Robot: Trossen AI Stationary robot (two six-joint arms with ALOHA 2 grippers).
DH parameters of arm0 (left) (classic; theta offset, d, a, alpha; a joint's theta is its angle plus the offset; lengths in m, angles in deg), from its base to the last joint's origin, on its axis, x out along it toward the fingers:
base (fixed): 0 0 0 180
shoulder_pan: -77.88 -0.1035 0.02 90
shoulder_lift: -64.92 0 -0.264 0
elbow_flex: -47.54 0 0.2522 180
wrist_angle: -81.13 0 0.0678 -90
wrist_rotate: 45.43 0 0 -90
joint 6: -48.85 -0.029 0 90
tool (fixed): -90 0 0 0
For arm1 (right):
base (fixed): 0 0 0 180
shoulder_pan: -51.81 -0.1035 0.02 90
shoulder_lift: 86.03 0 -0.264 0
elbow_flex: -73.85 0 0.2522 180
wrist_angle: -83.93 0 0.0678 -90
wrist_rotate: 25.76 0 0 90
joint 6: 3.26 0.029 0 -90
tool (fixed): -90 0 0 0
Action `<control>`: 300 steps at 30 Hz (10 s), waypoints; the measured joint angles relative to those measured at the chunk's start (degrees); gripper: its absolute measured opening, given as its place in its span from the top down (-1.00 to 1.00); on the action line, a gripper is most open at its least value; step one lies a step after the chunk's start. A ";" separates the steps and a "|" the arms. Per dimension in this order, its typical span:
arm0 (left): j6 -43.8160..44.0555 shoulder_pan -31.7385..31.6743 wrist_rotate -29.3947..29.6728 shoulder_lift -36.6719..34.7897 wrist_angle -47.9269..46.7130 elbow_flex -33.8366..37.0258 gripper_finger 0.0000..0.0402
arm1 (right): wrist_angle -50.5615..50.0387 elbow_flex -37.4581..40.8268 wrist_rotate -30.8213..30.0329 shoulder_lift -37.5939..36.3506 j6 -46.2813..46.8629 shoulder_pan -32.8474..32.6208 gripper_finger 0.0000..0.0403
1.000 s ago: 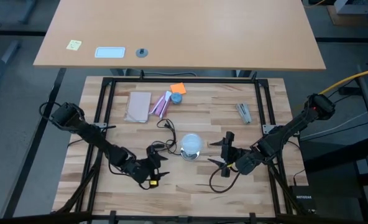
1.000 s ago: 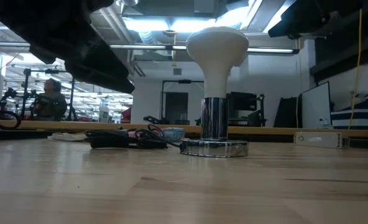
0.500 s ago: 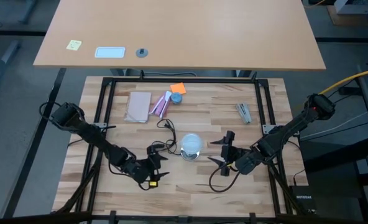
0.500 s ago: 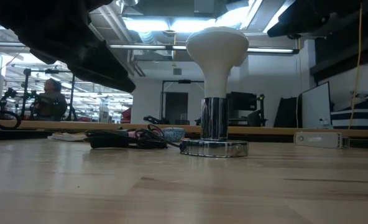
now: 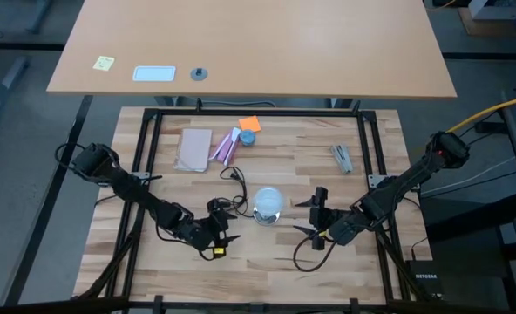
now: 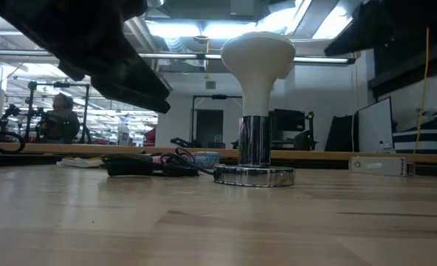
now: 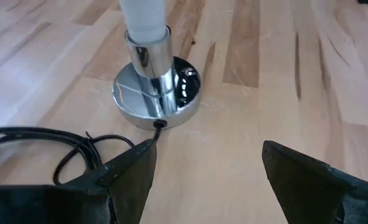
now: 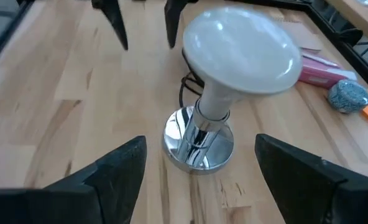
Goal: Screw lightbulb
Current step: Remove the lightbulb from the lamp
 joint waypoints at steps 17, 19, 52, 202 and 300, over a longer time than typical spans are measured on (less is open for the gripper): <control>1.16 -9.55 -1.89 4.75 18.94 -0.04 -0.42 | 5.49 0.82 -2.51 14.18 1.31 0.85 -0.52; 1.63 -10.13 -1.65 6.53 22.02 -0.03 -0.42 | 6.35 0.82 -2.54 15.08 1.31 0.85 -0.52; 56.81 18.04 38.26 -5.92 -16.99 7.59 0.22 | 8.54 0.80 2.36 13.87 0.17 0.74 -0.52; -17.46 -17.22 -12.26 24.35 50.98 -5.27 0.30 | 24.28 3.62 11.42 23.25 -8.34 11.61 -0.16; -16.57 -17.35 -11.50 24.44 47.04 -5.25 0.24 | 37.35 1.28 0.22 31.40 19.55 3.72 0.06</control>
